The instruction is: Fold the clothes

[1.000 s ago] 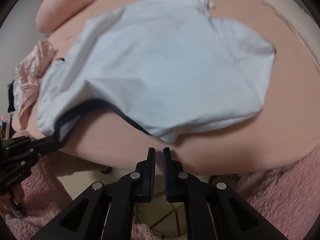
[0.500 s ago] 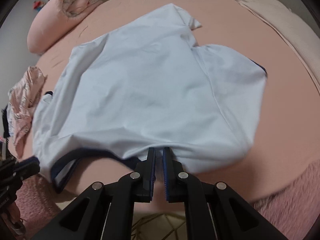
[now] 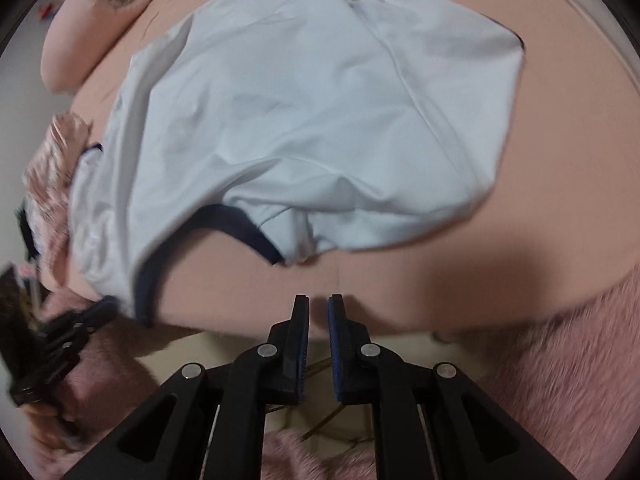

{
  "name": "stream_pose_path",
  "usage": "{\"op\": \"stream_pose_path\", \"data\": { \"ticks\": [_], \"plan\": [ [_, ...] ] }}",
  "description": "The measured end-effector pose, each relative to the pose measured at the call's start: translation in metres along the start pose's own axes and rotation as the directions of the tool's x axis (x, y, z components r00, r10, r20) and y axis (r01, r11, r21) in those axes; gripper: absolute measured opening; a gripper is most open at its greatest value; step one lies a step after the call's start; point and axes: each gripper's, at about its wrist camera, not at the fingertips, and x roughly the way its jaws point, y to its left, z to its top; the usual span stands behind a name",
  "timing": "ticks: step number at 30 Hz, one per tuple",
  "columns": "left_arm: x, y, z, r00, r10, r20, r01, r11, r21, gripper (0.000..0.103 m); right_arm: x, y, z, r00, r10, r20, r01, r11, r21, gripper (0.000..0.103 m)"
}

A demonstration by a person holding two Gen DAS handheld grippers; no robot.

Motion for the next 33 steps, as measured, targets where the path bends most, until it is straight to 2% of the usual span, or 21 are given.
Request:
{"op": "stream_pose_path", "data": {
  "ticks": [2, 3, 4, 5, 7, 9, 11, 13, 15, 16, 17, 19, 21, 23, 25, 29, 31, 33],
  "plan": [
    [0.005, -0.011, 0.004, 1.0, -0.028, 0.009, 0.028, 0.999, 0.023, 0.007, -0.013, 0.004, 0.003, 0.993, 0.026, 0.118, -0.026, 1.0, -0.003, 0.009],
    [0.007, -0.017, 0.006, 0.999, -0.043, 0.014, 0.043, 0.998, 0.036, 0.007, -0.02, 0.007, 0.005, 0.981, 0.041, 0.189, -0.04, 0.999, -0.011, 0.009],
    [0.009, -0.024, 0.009, 0.999, -0.037, 0.032, 0.035, 0.998, 0.056, 0.007, -0.024, 0.01, 0.008, 0.966, 0.054, 0.252, -0.05, 0.999, -0.02, 0.01],
    [0.013, -0.03, 0.011, 0.998, -0.023, 0.05, 0.019, 0.997, 0.078, 0.007, -0.02, 0.013, 0.014, 0.959, 0.054, 0.279, -0.048, 0.998, -0.027, 0.012],
    [0.025, -0.038, 0.017, 0.999, -0.017, 0.033, 0.013, 0.994, 0.109, 0.007, 0.004, 0.022, 0.026, 0.972, 0.024, 0.233, -0.013, 0.999, -0.048, 0.014],
    [0.035, -0.041, 0.022, 1.0, 0.018, 0.002, -0.018, 0.993, 0.115, 0.007, 0.041, 0.034, 0.028, 0.994, -0.016, 0.11, 0.026, 0.996, -0.087, 0.014],
    [0.036, -0.039, 0.022, 1.0, 0.031, -0.003, -0.03, 0.994, 0.108, 0.007, 0.048, 0.041, 0.022, 0.996, -0.045, 0.072, 0.053, 0.992, -0.118, 0.014],
    [0.036, -0.032, 0.018, 0.999, 0.032, -0.001, -0.032, 0.997, 0.076, 0.007, 0.055, 0.041, 0.009, 1.0, -0.018, -0.015, 0.016, 0.993, -0.114, 0.014],
    [0.039, -0.025, 0.014, 0.999, 0.044, -0.009, -0.044, 0.998, 0.033, 0.007, 0.066, 0.036, -0.005, 0.991, 0.036, -0.128, -0.048, 0.995, -0.089, 0.014],
    [0.04, -0.025, 0.013, 0.999, 0.051, -0.005, -0.051, 0.998, 0.026, 0.007, 0.068, 0.034, -0.012, 0.987, 0.06, -0.15, -0.072, 0.995, -0.076, 0.014],
    [0.04, -0.027, 0.012, 0.998, 0.057, 0.001, -0.057, 0.998, 0.023, 0.007, 0.064, 0.031, -0.016, 0.991, 0.075, -0.109, -0.083, 0.994, -0.065, 0.014],
    [0.037, -0.034, 0.012, 0.993, 0.113, 0.029, -0.114, 0.993, 0.036, 0.007, 0.047, 0.021, -0.021, 0.995, 0.101, 0.009, -0.1, 0.994, -0.041, 0.014],
    [0.033, -0.041, 0.014, 0.981, 0.184, 0.06, -0.187, 0.981, 0.048, 0.007, 0.03, 0.016, -0.022, 0.984, 0.108, 0.144, -0.11, 0.994, 0.003, 0.015],
    [0.029, -0.047, 0.016, 0.963, 0.253, 0.089, -0.259, 0.964, 0.057, 0.007, 0.028, 0.015, -0.013, 0.975, 0.037, 0.217, -0.048, 0.998, 0.043, 0.032],
    [0.025, -0.052, 0.018, 0.941, 0.317, 0.118, -0.326, 0.943, 0.064, 0.007, 0.036, 0.019, -0.003, 0.973, -0.027, 0.229, 0.018, 0.999, 0.039, 0.032],
    [0.026, -0.062, 0.017, 0.909, 0.388, 0.155, -0.403, 0.911, 0.086, 0.01, 0.055, 0.039, 0.01, 0.963, -0.076, 0.26, 0.083, 0.996, -0.018, 0.032],
    [0.028, -0.059, 0.016, 0.911, 0.384, 0.151, -0.401, 0.911, 0.099, 0.015, 0.072, 0.046, 0.017, 0.969, -0.125, 0.213, 0.138, 0.989, -0.05, 0.033],
    [0.035, -0.051, 0.013, 0.916, 0.383, 0.117, -0.396, 0.911, 0.114, 0.028, 0.084, 0.051, 0.018, 0.969, -0.162, 0.187, 0.179, 0.98, -0.083, 0.033]
  ]
}}
